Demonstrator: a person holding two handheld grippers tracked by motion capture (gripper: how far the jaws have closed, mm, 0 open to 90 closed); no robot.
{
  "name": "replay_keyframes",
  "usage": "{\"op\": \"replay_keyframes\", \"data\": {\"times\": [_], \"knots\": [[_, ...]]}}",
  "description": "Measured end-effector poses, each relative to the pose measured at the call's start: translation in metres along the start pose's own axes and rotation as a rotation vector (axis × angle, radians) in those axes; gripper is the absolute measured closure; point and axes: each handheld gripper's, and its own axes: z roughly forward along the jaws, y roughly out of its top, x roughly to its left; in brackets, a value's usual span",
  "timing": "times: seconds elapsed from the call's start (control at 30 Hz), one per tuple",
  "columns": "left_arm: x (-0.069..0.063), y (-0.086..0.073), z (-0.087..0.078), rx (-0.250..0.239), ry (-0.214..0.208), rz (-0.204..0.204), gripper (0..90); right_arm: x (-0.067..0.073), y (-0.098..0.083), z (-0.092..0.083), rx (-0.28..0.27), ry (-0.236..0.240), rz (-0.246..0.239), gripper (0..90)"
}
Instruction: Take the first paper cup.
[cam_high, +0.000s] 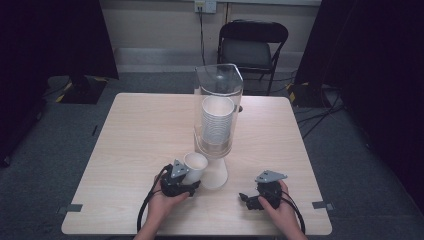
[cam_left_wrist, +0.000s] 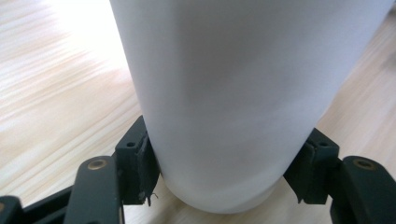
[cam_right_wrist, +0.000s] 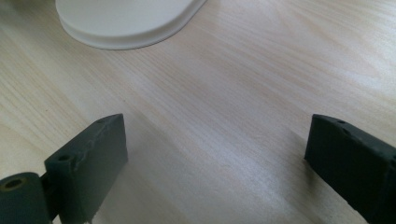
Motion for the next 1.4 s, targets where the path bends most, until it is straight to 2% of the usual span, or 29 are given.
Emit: {"op": "replay_keyframes", "data": {"times": [0.03,0.13,0.3,0.63,0.77,0.8,0.83,0.87,0.93,0.97,1.03,1.1,1.17,1.3,1.4], "knots": [[0.003,-0.003,-0.001,-0.003,0.001,-0.017,35.6,0.000,0.000,0.000,0.000,0.000,0.000,5.1],[0.010,-0.009,-0.003,0.010,0.016,-0.030,35.5,0.000,0.000,0.000,0.000,0.000,0.000,5.1],[0.016,-0.012,-0.006,0.008,0.016,-0.017,35.2,0.000,0.000,0.000,0.000,0.000,0.000,5.1],[0.016,-0.013,-0.008,0.016,0.006,0.001,34.9,0.000,0.000,0.000,0.000,-0.001,0.000,5.2],[0.015,-0.016,-0.010,0.008,-0.013,0.006,35.0,0.003,0.001,0.001,-0.006,-0.028,0.011,7.7],[0.014,-0.016,-0.012,0.015,-0.025,0.015,35.0,0.005,0.003,0.002,-0.016,-0.028,0.007,13.5],[0.013,-0.017,-0.013,0.018,-0.040,0.014,35.0,0.010,0.006,0.003,-0.021,-0.031,0.003,15.5],[0.011,-0.017,-0.014,0.019,-0.048,0.020,35.0,0.014,0.010,0.004,-0.018,-0.029,-0.021,12.9],[0.009,-0.019,-0.017,0.014,-0.077,0.027,34.9,0.024,0.016,0.005,-0.028,-0.037,-0.076,13.5],[0.008,-0.019,-0.018,0.019,-0.083,0.036,34.9,0.028,0.019,0.006,-0.030,-0.032,-0.083,13.2],[0.008,-0.019,-0.020,0.021,-0.087,0.060,34.8,0.034,0.025,0.010,-0.040,-0.006,-0.060,13.5],[0.007,-0.020,-0.021,0.031,-0.098,0.052,34.7,0.041,0.032,0.015,-0.042,0.019,-0.040,13.5],[0.007,-0.023,-0.020,0.016,-0.112,0.061,34.6,0.049,0.040,0.017,-0.062,0.008,-0.059,13.5],[0.005,-0.023,-0.020,0.016,-0.123,0.068,34.5,0.061,0.055,0.022,-0.119,0.028,-0.026,13.4],[0.004,-0.024,-0.020,0.016,-0.121,0.096,34.1,0.067,0.062,0.028,-0.127,0.034,-0.011,13.6]]}}
